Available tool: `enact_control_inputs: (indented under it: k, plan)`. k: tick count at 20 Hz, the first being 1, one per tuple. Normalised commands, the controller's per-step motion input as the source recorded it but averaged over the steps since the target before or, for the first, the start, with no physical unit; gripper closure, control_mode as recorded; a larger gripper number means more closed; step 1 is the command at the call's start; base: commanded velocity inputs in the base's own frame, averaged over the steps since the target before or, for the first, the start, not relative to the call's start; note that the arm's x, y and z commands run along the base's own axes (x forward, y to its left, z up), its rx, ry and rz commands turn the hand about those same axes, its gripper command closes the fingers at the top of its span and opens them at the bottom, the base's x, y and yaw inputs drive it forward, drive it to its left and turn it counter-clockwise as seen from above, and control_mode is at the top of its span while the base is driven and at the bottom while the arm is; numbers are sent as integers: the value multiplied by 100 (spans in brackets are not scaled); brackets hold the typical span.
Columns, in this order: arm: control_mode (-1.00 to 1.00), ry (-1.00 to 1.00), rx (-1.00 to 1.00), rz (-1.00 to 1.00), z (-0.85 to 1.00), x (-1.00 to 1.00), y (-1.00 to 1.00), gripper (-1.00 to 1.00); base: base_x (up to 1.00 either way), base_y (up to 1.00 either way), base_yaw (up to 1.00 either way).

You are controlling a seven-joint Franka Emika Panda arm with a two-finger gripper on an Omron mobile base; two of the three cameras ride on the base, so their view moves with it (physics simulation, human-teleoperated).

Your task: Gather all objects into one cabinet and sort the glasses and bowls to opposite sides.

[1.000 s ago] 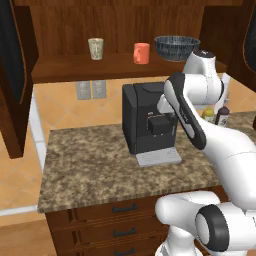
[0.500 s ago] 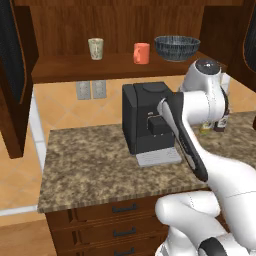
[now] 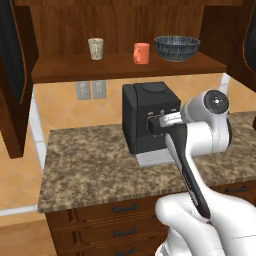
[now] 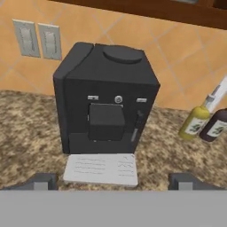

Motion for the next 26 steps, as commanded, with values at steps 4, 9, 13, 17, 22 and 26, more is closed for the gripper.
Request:
enact_control_inputs:
  k: [4,9,13,17,22,26]
  plan:
    - [100,0,0,0,0,0,0,-100,-69,0,0]
    - [100,0,0,0,0,0,0,-100,-98,0,-4]
    - [100,0,0,0,0,0,0,-100,-66,-13,-9]
    - [100,0,0,0,0,0,0,-100,-44,-61,-17]
    - [100,0,0,0,0,0,0,-100,-20,-82,-16]
    - [100,0,0,0,0,0,0,-100,0,-88,-10]
